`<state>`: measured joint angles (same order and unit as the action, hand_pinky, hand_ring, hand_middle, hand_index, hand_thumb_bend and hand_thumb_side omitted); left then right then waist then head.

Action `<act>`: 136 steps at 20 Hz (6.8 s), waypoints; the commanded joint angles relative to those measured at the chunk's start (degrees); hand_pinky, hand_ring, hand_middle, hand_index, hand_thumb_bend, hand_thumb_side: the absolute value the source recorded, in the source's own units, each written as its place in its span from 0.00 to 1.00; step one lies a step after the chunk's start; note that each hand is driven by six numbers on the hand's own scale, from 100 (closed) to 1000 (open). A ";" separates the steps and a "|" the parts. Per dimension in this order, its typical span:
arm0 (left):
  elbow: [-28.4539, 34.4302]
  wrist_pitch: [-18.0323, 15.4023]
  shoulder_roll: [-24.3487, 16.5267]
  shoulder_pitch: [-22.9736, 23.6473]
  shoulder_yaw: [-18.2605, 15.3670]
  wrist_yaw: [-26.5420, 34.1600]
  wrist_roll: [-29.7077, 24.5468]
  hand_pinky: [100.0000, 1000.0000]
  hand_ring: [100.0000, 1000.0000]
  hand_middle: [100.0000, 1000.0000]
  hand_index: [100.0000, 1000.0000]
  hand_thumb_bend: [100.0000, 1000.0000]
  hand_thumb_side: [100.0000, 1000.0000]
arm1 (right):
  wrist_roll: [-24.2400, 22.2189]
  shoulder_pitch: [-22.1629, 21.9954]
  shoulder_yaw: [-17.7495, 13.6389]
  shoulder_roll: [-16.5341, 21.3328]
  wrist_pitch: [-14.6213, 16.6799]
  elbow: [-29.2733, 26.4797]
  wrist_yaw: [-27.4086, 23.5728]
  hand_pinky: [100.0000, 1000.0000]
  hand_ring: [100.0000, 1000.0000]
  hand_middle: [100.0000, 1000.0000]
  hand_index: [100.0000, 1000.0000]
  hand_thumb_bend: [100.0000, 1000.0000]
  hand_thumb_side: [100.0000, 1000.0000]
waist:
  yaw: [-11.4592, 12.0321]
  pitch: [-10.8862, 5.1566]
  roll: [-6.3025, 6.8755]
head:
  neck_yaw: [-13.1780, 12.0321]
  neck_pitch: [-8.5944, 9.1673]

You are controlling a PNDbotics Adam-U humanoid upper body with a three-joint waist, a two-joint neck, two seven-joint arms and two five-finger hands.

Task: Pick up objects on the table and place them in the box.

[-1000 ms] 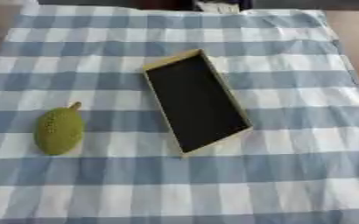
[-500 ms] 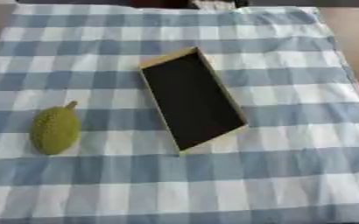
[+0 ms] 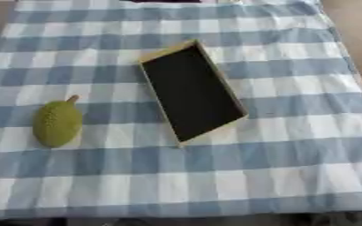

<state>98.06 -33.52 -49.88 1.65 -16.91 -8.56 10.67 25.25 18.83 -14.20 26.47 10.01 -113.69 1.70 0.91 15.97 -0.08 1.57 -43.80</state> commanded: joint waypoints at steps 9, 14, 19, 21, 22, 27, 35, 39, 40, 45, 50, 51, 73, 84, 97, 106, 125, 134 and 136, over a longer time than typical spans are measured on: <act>0.72 -2.48 -8.89 -1.70 5.92 -5.61 -9.64 0.78 0.76 0.75 0.87 0.31 0.46 | -0.25 0.07 -0.29 1.61 -0.34 -0.90 0.15 0.76 0.63 0.58 0.64 0.03 0.53 | 0.28 -1.64 0.20 | 0.49 -0.31; 0.46 -1.29 -10.86 -4.60 9.88 -6.83 -14.66 0.73 0.76 0.76 0.88 0.35 0.48 | -0.59 0.25 -0.01 1.53 -0.31 -0.90 -0.02 0.76 0.63 0.58 0.64 0.03 0.53 | -0.23 -1.61 0.21 | 0.25 -0.31; -0.19 -0.50 -12.24 -7.82 13.27 -7.97 -21.69 0.79 0.81 0.81 0.93 0.38 0.46 | -1.00 0.71 0.26 1.01 -0.55 -0.90 -0.27 0.77 0.63 0.58 0.64 0.03 0.53 | -0.72 -1.41 0.42 | -0.36 -0.31; -0.16 -0.33 -12.54 -9.29 14.69 -8.09 -24.18 0.80 0.81 0.82 0.94 0.39 0.42 | -1.17 0.84 0.39 0.92 -0.75 -0.90 -0.30 0.77 0.63 0.58 0.64 0.03 0.53 | -0.87 -1.42 0.47 | -0.66 -0.31; -0.22 -0.21 -12.63 -10.02 15.31 -8.08 -25.25 0.80 0.82 0.82 0.94 0.40 0.40 | -1.22 0.88 0.44 0.91 -0.79 -0.90 -0.33 0.77 0.63 0.58 0.64 0.03 0.53 | -0.94 -1.44 0.50 | -0.82 -0.31; -1.13 1.19 -12.13 -14.19 18.30 -7.07 -29.78 0.82 0.83 0.83 0.92 0.43 0.37 | -1.45 0.91 0.65 0.87 -0.82 -0.90 -0.50 0.77 0.63 0.58 0.64 0.03 0.53 | -1.25 -1.62 0.55 | -1.37 -0.31; -3.53 5.84 -9.25 -22.18 23.13 -6.03 -34.71 0.82 0.83 0.81 0.90 0.46 0.38 | -1.88 0.91 0.96 0.69 -0.89 -0.90 -0.73 0.77 0.64 0.58 0.64 0.03 0.54 | -1.55 -1.53 0.52 | -2.06 -0.31; -4.90 7.86 -7.64 -24.93 24.83 -6.71 -36.93 0.83 0.83 0.80 0.89 0.48 0.40 | -2.00 0.92 1.06 0.65 -0.91 -0.90 -0.80 0.77 0.64 0.58 0.64 0.03 0.54 | -1.60 -1.54 0.59 | -2.28 -0.31; -5.32 8.17 -7.27 -25.37 25.20 -6.94 -37.47 0.84 0.84 0.79 0.89 0.48 0.41 | -2.03 0.92 1.08 0.63 -0.91 -0.90 -0.81 0.77 0.64 0.58 0.64 0.03 0.54 | -1.62 -1.55 0.59 | -2.35 -0.31; -7.42 8.97 -5.36 -27.26 26.76 -7.51 -40.46 0.85 0.84 0.79 0.89 0.49 0.43 | -2.06 0.98 1.12 0.57 -0.92 -0.90 -0.89 0.77 0.64 0.58 0.64 0.03 0.54 | -1.68 -1.54 0.54 | -2.56 -0.31; -7.92 9.00 -5.04 -27.82 27.73 -7.87 -43.75 0.86 0.85 0.80 0.90 0.50 0.44 | -1.20 1.22 0.45 0.19 -0.99 -0.90 -1.13 0.77 0.63 0.58 0.64 0.03 0.53 | -1.91 -0.99 0.27 | -2.80 0.43; -7.85 8.98 -5.27 -27.74 27.70 -7.75 -44.25 0.86 0.85 0.81 0.90 0.50 0.44 | -1.06 1.26 0.43 0.31 -0.96 -0.90 -1.13 0.77 0.63 0.58 0.64 0.03 0.53 | -1.96 -0.96 0.28 | -2.93 0.34; -15.03 8.67 0.47 -29.66 29.74 -15.07 -48.05 0.87 0.85 0.81 0.90 0.55 0.26 | -1.42 1.23 0.79 -0.51 -1.36 -0.90 -1.29 0.77 0.63 0.58 0.64 0.03 0.54 | -2.44 -0.91 0.51 | -3.85 -0.20; -17.74 7.96 3.99 -29.99 29.53 -21.51 -43.79 0.84 0.80 0.75 0.87 0.53 0.34 | -1.69 0.98 0.82 -1.04 -1.50 -0.90 -1.29 0.77 0.63 0.58 0.64 0.02 0.55 | -2.52 -0.56 0.44 | -3.57 -0.17; -11.26 10.58 2.88 -29.27 26.31 -22.49 -29.76 0.55 0.48 0.44 0.54 0.18 0.00 | -1.73 0.53 0.74 -1.21 -1.79 -0.90 -1.22 0.77 0.63 0.58 0.64 0.02 0.55 | -2.37 -0.57 0.50 | -3.08 -0.19; -7.88 9.17 2.64 -34.28 27.35 -24.02 -26.01 0.52 0.43 0.41 0.52 0.17 0.00 | -1.55 -0.04 0.72 -0.48 -1.82 -0.90 -1.12 0.77 0.63 0.58 0.64 0.02 0.55 | -2.06 -0.92 0.82 | -1.63 -0.31; -18.69 2.62 24.23 -52.38 31.06 -30.91 -31.80 0.52 0.42 0.39 0.51 0.11 0.00 | -2.15 0.34 1.14 -0.54 -1.62 -0.90 -1.50 0.77 0.63 0.58 0.64 0.01 0.54 | -2.63 -1.61 0.70 | 0.62 -0.31; -24.48 2.14 30.32 -54.00 31.03 -34.16 -33.19 0.53 0.42 0.40 0.53 0.12 0.00 | -2.44 1.04 1.31 -0.92 -1.54 -0.90 -1.92 0.78 0.63 0.58 0.64 0.02 0.54 | -3.42 -1.58 0.52 | -0.60 -0.29; -25.59 2.47 31.45 -54.18 30.12 -36.04 -32.32 0.53 0.42 0.40 0.53 0.12 0.00 | -2.39 1.12 1.23 -1.00 -1.54 -0.90 -2.01 0.78 0.63 0.58 0.64 0.02 0.54 | -3.43 -1.54 0.47 | -0.83 -0.26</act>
<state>72.41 -31.23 -18.48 -51.00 14.26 -43.70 -22.06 22.98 19.20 -12.69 24.41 8.33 -113.69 0.02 -2.44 15.68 0.57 1.00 -43.83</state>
